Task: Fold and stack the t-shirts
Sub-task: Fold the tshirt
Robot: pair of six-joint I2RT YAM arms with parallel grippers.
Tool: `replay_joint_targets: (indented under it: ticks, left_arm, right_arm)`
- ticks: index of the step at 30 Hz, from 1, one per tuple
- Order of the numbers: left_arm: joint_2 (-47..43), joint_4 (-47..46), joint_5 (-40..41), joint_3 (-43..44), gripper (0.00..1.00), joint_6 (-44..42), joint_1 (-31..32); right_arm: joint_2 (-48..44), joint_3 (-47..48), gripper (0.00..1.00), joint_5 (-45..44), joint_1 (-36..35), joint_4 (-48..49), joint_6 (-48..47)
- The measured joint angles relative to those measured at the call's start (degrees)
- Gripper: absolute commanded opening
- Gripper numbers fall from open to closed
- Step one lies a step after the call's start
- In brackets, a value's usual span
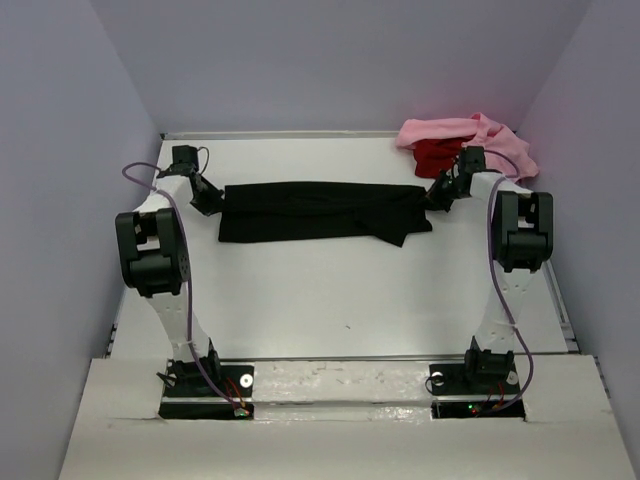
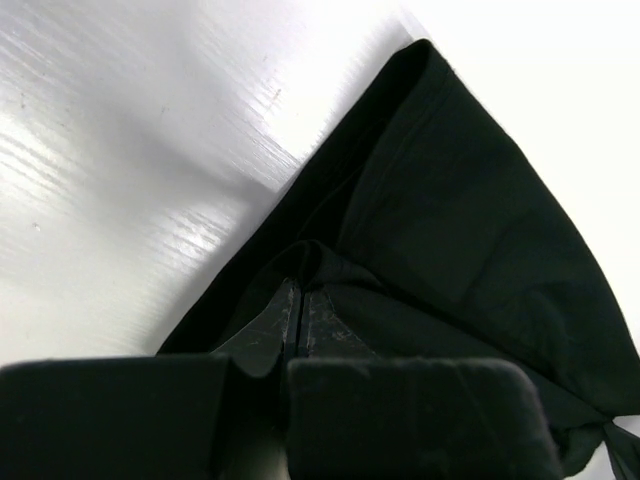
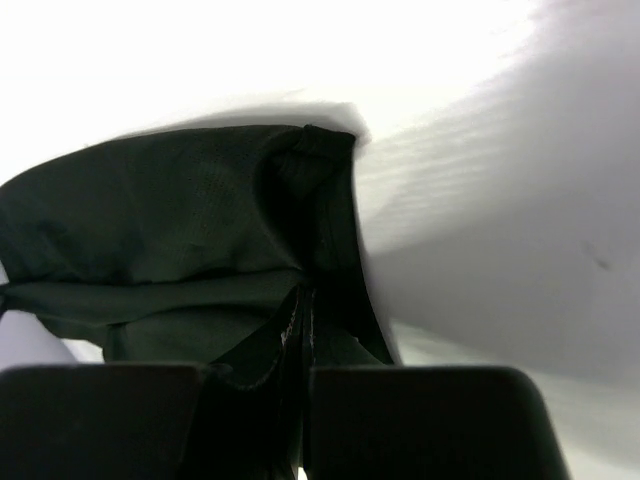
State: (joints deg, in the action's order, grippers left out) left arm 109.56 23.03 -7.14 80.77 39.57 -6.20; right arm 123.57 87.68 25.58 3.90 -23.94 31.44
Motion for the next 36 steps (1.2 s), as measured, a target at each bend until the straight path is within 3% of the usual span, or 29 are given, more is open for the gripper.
replay_joint_targets:
  ticks: [9,24,36]
  left_arm:
    - [5.0,-1.5,0.3,0.0,0.00,-0.1,0.1]
    - [5.6,-2.8,1.4,-0.5,0.00,-0.1,0.3]
    - [2.6,-4.2,3.3,-5.1,0.00,-0.1,0.5]
  right_arm:
    - [1.1,4.1,0.00,-2.4,-0.1,0.4,0.0]
    - [1.9,6.1,0.00,-3.8,-0.2,0.0,-1.2]
    - [0.0,-0.2,0.00,-3.8,-0.3,1.7,-1.2]
